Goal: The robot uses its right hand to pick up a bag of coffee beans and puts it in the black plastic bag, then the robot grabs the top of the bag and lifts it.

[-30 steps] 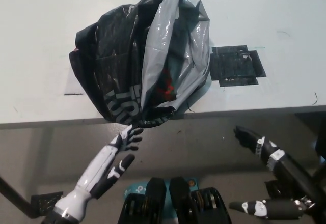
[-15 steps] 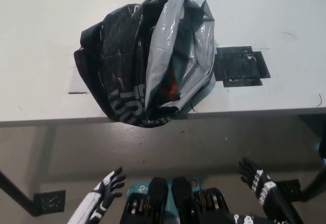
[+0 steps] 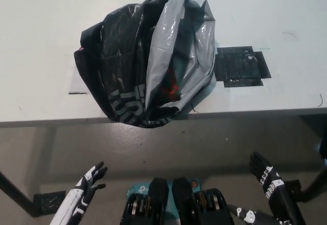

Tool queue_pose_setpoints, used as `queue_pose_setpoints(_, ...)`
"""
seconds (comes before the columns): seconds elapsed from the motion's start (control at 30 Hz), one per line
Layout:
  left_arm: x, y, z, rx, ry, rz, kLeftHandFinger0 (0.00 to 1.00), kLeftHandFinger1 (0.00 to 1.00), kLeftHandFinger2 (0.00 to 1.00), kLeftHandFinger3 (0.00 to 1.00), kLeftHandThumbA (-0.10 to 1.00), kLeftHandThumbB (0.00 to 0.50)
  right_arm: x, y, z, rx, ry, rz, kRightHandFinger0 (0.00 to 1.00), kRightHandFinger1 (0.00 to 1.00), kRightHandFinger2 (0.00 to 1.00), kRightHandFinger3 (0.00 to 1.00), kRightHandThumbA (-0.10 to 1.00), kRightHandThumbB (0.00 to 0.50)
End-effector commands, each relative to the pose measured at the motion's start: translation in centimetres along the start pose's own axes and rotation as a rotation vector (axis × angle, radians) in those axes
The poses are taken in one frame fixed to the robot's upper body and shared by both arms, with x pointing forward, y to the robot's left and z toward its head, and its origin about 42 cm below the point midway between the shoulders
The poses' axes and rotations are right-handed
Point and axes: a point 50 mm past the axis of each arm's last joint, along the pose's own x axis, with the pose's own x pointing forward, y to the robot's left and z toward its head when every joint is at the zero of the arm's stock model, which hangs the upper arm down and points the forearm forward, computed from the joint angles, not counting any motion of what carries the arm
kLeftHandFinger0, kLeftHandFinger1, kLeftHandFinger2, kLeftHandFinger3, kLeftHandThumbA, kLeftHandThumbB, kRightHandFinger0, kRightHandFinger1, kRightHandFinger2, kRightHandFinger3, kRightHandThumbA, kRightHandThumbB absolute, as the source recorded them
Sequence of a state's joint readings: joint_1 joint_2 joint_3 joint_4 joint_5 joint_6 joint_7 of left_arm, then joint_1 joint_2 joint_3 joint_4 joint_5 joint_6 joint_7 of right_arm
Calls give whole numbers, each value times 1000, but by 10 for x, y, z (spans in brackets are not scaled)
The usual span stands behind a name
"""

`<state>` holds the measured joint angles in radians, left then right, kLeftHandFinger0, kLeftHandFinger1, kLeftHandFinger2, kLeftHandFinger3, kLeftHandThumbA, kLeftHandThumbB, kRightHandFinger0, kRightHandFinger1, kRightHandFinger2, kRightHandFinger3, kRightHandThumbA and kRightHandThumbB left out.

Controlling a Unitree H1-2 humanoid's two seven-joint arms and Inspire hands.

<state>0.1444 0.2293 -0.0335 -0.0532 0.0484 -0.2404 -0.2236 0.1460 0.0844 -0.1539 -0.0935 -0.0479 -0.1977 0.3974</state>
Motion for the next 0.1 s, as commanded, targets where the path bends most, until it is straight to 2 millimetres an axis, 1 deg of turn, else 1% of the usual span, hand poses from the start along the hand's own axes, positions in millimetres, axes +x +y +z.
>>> queue_pose_setpoints(0.0,4,6,10,-1,-86,46,902,988,1000,1000,1000,300,7,-1,12,-45,-103,-33,1000,1000,1000,1000,1000,198)
queue_pose_setpoints(0.03,4,5,10,2,-89,47,897,984,1000,1000,1000,289,7,0,13,-40,-109,-32,1000,1000,1000,1000,1000,202)
queue_pose_setpoints(0.07,4,5,11,3,-91,47,897,984,1000,1000,1000,288,8,0,13,-40,-113,-30,1000,1000,1000,1000,1000,193)
